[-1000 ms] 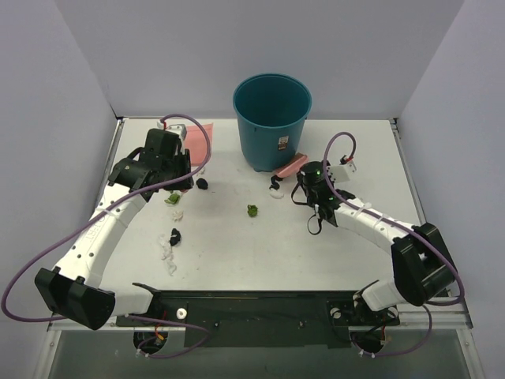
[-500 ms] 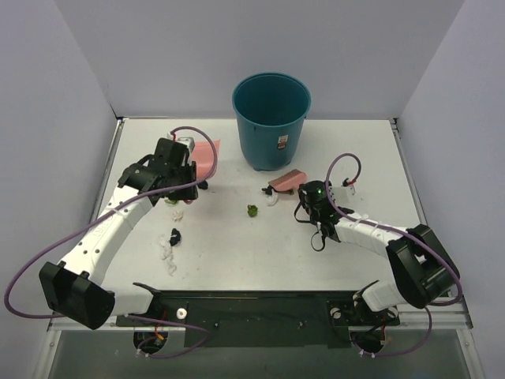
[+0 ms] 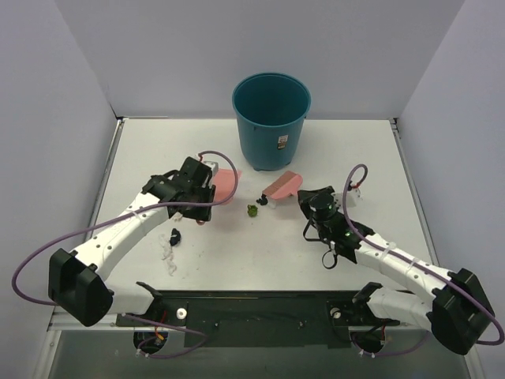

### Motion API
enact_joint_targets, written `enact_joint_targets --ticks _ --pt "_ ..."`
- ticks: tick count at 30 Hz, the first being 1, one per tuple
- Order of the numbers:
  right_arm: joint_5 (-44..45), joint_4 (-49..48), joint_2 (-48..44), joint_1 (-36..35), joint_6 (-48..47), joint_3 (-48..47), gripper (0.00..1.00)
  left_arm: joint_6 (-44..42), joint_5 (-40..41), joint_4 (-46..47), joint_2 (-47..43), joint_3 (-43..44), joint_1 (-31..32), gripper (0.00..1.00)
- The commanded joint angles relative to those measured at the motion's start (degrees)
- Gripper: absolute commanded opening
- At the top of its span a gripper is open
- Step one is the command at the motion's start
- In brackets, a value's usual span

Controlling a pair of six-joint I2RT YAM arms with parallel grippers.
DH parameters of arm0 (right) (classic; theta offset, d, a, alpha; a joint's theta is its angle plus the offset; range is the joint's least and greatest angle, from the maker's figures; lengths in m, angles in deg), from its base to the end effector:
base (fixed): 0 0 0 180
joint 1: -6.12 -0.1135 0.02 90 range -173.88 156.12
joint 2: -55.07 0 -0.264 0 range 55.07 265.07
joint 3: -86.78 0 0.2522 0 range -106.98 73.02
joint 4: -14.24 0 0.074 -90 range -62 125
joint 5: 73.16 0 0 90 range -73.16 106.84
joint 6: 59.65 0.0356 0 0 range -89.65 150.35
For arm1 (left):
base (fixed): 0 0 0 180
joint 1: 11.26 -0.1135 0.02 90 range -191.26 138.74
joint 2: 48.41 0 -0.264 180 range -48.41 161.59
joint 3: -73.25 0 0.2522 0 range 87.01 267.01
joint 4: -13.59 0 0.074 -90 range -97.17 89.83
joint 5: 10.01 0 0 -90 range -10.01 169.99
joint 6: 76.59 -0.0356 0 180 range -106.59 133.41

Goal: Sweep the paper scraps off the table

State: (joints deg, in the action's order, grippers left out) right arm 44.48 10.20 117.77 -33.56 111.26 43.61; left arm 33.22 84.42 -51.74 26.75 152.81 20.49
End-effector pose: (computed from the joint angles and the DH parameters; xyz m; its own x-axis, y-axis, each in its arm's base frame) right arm 0.1940 0.1395 0.2356 -0.2513 0.9282 -0.2746 0.1680 0.3212 0.9320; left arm 0.2200 -0.1329 0.2923 -0.8662 0.1387 -0.4800 0.2117 0.9721 -0.1011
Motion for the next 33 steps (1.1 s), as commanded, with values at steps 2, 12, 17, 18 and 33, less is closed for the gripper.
enact_joint_targets --ticks 2,12,17,18,33 --pt "0.8 14.2 -5.5 2.2 -19.3 -15.3 0.00 -3.8 4.9 -1.1 1.0 0.6 3.1 0.00" --pt "-16.3 40.4 1.0 12.5 -66.7 -32.5 0.00 -7.4 0.4 -6.9 3.0 -1.6 7.2 0.00" --pt "-20.4 39.0 8.1 12.6 -76.5 -32.4 0.00 -8.2 -2.1 -8.0 6.8 -1.1 9.0 0.00" --pt "-19.8 38.5 9.0 12.5 -78.6 -32.5 0.00 -8.2 -2.3 -8.1 8.1 -1.0 9.4 0.00" --pt "-20.1 34.9 22.4 12.3 -91.8 -41.6 0.00 -10.1 -6.0 -10.6 18.2 4.0 12.9 0.00"
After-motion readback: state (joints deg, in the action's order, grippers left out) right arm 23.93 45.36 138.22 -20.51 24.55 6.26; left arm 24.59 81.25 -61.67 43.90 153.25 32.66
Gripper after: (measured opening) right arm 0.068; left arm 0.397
